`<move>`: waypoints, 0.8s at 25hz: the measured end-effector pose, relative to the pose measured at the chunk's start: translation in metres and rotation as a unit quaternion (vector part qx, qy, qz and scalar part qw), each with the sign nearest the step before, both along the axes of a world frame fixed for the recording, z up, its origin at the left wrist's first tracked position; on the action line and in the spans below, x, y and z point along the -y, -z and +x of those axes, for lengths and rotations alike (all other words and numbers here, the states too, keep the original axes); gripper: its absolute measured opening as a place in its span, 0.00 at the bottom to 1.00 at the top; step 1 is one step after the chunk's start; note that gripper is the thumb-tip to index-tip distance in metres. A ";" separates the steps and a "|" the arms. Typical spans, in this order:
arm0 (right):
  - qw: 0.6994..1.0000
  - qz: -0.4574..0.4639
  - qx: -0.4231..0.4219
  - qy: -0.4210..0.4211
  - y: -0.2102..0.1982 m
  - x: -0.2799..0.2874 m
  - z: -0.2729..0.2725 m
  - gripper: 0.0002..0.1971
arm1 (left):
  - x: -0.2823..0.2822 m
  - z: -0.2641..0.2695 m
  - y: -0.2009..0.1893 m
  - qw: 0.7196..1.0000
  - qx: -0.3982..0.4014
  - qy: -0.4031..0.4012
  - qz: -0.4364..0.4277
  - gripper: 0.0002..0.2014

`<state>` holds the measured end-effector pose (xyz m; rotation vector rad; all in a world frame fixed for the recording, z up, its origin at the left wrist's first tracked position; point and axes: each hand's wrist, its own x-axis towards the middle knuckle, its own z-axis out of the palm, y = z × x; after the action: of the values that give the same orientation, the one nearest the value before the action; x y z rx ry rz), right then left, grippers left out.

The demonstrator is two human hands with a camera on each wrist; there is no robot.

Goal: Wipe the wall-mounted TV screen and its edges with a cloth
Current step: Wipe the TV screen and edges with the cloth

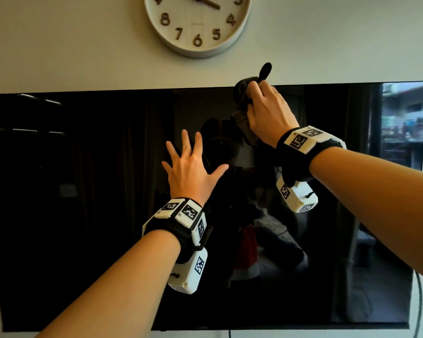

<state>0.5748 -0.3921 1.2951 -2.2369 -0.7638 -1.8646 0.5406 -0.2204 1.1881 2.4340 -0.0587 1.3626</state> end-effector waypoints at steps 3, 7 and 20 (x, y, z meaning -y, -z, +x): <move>0.996 0.015 0.003 0.087 0.009 -0.007 0.005 0.14 | 0.008 0.003 0.000 1.000 0.004 -0.009 -0.001 0.45; 0.991 -0.009 0.016 0.133 0.005 -0.002 0.012 0.12 | 0.025 0.003 -0.003 0.999 0.031 -0.011 0.022 0.47; 0.992 -0.041 0.005 0.116 -0.001 0.051 0.012 0.14 | 0.062 0.015 -0.010 0.999 0.008 -0.001 0.039 0.47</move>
<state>0.5865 -0.4436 1.2960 -2.4638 -0.6134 -1.9777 0.5555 -0.2821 1.1981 2.4870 -0.1138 1.4057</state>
